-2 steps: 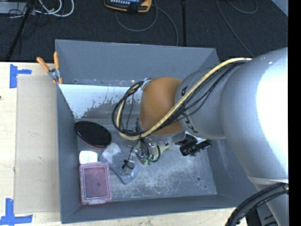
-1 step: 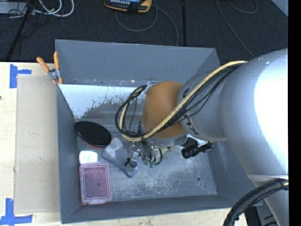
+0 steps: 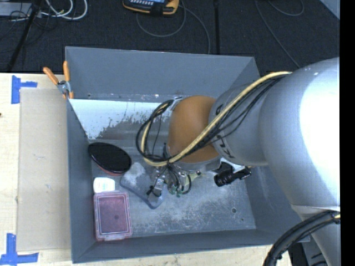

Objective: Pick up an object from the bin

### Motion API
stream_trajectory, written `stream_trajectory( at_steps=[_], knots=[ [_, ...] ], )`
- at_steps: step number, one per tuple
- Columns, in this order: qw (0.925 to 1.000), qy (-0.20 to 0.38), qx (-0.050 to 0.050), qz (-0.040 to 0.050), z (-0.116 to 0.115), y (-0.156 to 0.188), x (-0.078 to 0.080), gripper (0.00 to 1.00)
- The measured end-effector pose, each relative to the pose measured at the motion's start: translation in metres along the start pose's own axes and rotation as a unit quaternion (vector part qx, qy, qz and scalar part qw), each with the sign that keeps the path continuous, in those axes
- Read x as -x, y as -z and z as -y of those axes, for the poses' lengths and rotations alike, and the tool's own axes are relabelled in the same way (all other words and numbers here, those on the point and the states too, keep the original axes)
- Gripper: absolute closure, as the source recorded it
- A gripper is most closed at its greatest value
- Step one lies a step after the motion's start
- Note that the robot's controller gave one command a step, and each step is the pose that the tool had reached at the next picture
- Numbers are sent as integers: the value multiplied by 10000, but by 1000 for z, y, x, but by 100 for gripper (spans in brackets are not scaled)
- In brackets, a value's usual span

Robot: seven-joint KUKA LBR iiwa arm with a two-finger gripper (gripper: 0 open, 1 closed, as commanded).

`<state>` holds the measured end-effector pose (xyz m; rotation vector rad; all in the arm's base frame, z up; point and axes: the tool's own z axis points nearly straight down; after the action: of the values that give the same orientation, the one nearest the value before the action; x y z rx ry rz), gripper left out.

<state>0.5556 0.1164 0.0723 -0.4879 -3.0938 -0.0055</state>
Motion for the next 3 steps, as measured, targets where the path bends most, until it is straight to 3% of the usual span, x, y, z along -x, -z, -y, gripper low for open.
stream_trajectory(
  at_steps=[3],
  knots=[
    [10000,-8,-10,-11,1,25,-1,100]
  ],
)
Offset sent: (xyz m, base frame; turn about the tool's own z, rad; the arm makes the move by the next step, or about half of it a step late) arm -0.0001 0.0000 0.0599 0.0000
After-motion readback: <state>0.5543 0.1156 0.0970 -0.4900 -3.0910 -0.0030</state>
